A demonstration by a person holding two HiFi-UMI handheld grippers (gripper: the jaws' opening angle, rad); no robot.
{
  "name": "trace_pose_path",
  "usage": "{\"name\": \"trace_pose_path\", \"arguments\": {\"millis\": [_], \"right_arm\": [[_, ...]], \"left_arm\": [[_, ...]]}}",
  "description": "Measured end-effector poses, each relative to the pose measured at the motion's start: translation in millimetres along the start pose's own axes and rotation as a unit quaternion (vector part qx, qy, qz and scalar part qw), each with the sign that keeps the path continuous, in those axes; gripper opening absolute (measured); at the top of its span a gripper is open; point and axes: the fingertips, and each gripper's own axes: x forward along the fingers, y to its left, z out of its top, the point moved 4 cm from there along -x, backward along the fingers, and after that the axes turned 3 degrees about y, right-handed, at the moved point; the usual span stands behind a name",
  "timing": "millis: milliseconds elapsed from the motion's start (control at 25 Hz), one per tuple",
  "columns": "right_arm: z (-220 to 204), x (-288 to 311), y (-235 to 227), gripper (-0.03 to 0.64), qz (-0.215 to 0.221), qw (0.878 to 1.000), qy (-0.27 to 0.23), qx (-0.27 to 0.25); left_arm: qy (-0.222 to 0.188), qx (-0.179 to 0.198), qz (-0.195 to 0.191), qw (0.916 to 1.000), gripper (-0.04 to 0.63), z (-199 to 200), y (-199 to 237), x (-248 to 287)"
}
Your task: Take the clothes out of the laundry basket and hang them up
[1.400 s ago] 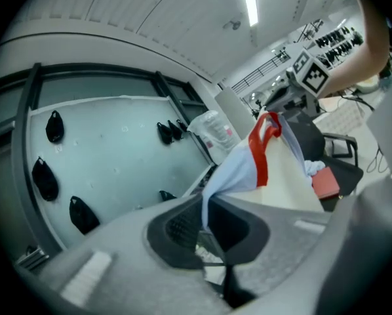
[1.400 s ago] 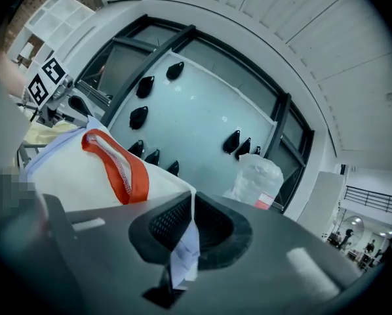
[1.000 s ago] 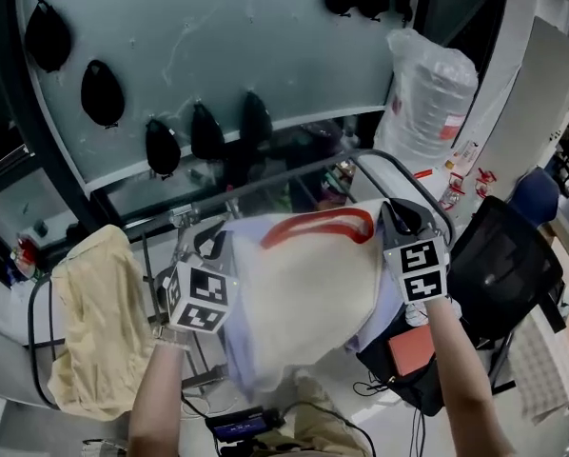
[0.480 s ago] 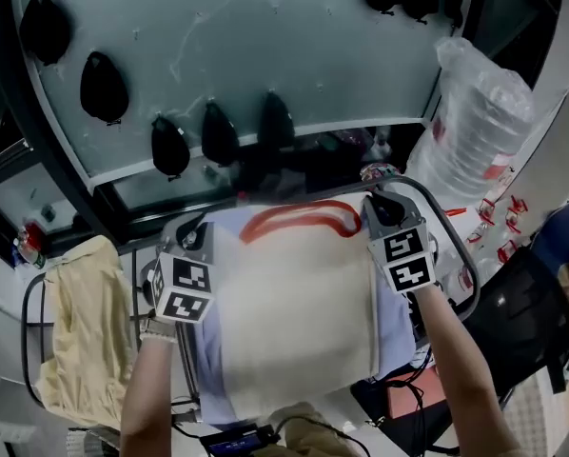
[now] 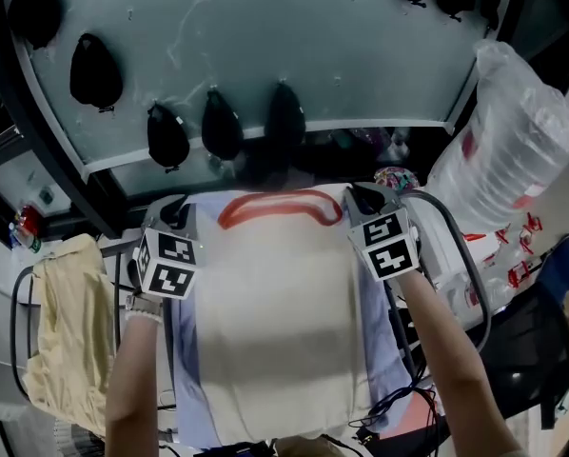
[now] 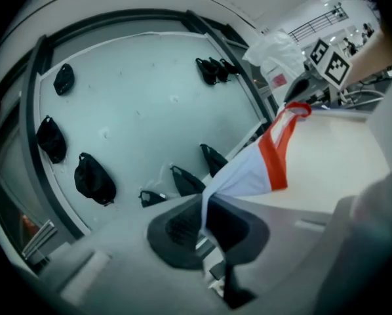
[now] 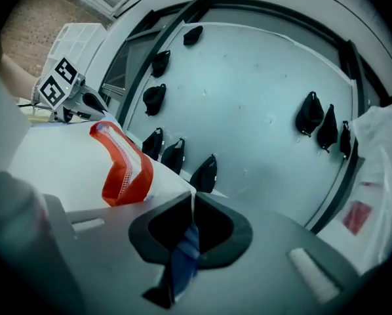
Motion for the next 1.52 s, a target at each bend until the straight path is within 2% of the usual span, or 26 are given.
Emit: {"name": "trace_pose_path", "arguments": {"millis": [120,280,400,480,600,760,920,1040,1280,1520], "right_arm": [[-14.7,25.3,7.1,0.015,0.017,1.000,0.016,0.007],[-41.2,50.1,23.1,0.017,0.052,0.997,0.050,0.017],[-52.6,55.9,34.3,0.018,0.066,0.996,0.056,0.007],[-52.1,56.3,37.8,0.020,0.067,0.997,0.049,-0.002],[-50.5,53.6,37.7,0.080,0.076,0.996,0.045,0.008],[-49.3,40.3,41.2,0.157,0.101,0.994,0.032,0.031],[-36.7,21.5,45.0,0.158,0.093,0.995,0.002,0.037],[-13.3,2.8,53.3,0.158,0.097,0.994,-0.036,0.046],[46.1,-45.8,104.1,0.156,0.129,0.984,-0.114,0.047],[112.2,-109.6,170.6,0.024,0.155,0.969,-0.191,0.027]], "left_arm": [[0.025,-0.016,-0.005,0.9995,0.008,-15.4,-4.1,21.1],[0.075,-0.012,-0.019,0.9969,0.019,-43.4,-19.5,42.5],[0.104,-0.012,-0.033,0.9940,0.076,-60.2,-29.3,49.0],[0.109,-0.020,-0.037,0.9932,0.104,-65.2,-30.0,48.6],[0.110,-0.037,-0.047,0.9922,0.162,-66.2,-29.2,41.4],[0.112,-0.032,-0.064,0.9911,0.220,-72.7,-34.9,23.9],[0.087,-0.044,-0.045,0.9941,0.215,-71.7,-30.7,-1.2],[0.060,-0.049,-0.021,0.9968,0.177,-61.0,-23.4,-31.4],[-0.004,-0.087,0.027,0.9958,0.128,-47.7,-11.5,-121.1],[-0.042,-0.120,0.096,0.9872,0.032,-60.6,10.1,-238.7]]}}
